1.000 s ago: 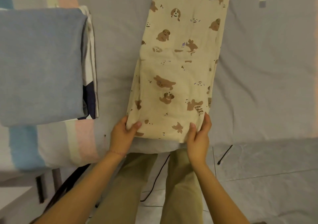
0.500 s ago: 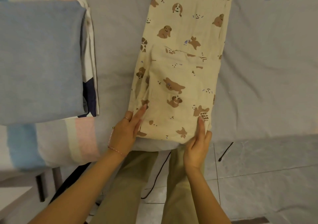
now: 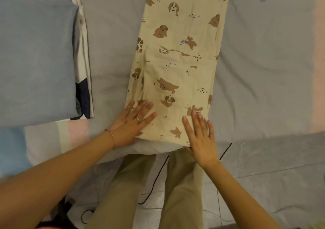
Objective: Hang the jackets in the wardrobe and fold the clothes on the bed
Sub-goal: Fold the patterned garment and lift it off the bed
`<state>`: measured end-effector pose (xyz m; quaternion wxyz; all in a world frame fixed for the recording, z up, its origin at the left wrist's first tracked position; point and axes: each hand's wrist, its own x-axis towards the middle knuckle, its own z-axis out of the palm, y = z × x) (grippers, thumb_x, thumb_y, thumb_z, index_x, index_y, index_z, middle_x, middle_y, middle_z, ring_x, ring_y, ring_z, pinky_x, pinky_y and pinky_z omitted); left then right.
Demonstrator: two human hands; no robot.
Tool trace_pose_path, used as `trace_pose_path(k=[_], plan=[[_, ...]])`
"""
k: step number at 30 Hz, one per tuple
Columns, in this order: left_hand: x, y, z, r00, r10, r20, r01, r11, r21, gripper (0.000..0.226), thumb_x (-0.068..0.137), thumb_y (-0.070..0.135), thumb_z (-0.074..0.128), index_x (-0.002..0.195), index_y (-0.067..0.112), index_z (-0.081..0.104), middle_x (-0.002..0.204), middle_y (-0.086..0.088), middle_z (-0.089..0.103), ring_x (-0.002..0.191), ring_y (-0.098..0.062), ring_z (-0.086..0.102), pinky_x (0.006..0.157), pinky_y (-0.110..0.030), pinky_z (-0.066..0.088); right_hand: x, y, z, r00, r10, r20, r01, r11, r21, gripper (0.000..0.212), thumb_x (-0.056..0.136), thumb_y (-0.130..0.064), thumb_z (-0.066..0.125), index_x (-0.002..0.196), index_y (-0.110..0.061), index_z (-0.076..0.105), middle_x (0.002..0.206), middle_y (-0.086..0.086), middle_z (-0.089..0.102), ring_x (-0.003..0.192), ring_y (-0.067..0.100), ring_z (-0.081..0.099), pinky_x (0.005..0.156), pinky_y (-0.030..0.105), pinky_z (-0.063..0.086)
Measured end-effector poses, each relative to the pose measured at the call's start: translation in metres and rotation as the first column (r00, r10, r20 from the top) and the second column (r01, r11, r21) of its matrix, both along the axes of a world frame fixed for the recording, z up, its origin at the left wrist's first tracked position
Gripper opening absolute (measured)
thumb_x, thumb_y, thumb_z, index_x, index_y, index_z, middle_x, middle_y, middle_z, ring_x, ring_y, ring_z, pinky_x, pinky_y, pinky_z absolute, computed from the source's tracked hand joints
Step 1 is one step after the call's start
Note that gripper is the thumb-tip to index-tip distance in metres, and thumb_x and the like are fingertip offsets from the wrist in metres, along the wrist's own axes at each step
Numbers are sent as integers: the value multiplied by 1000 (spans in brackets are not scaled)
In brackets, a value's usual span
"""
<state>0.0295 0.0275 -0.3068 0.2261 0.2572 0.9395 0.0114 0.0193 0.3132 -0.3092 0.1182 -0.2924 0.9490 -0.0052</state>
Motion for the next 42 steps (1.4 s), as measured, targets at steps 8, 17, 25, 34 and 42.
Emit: trace_pose_path(k=[8, 17, 25, 34, 42], plan=[[-41, 8, 64, 941, 116, 317, -162, 979, 121, 55, 95, 14, 47, 146, 17, 27, 149, -10, 34, 136, -26, 34, 112, -25, 21, -57, -6, 83, 931, -5, 365, 84, 976, -200, 43, 82, -32, 48, 119, -19, 67, 114, 2, 69, 98, 25, 68, 74, 31, 55], [-99, -5, 176, 102, 90, 991, -435, 900, -37, 36, 43, 15, 61, 78, 11, 64, 87, -3, 59, 76, -15, 56, 67, -25, 49, -133, -19, 215, -34, -140, 990, 67, 988, 142, 11, 67, -20, 69, 67, -29, 64, 71, -23, 57, 74, -3, 53, 71, 9, 40], [-158, -35, 133, 366, 370, 854, -894, 394, 213, 30, 69, 25, 71, 93, 8, 69, 97, -19, 69, 81, -20, 67, 77, -32, 55, -202, 0, 142, 151, -182, 972, 579, 813, 62, 24, 92, -16, 58, 114, -15, 63, 110, 1, 70, 101, 15, 66, 88, 27, 52], [-144, 3, 30, 91, 548, 831, -932, -248, 265, 34, 73, 34, 76, 102, 21, 63, 91, 7, 73, 83, -13, 69, 70, -28, 57, -175, -13, 25, 130, -279, 952, 984, 151, -90, 69, 71, -35, 81, 130, -21, 47, 118, -1, 65, 102, 17, 67, 84, 38, 56], [-91, 10, 62, 195, 683, 704, -894, -170, 414, 24, 87, 12, 61, 102, 30, 56, 96, 16, 61, 79, 13, 61, 72, -15, 48, -140, -12, 71, 434, -433, 790, 901, 192, -390, 21, 86, -27, 66, 104, -21, 59, 95, -8, 66, 81, -4, 63, 62, 11, 48]])
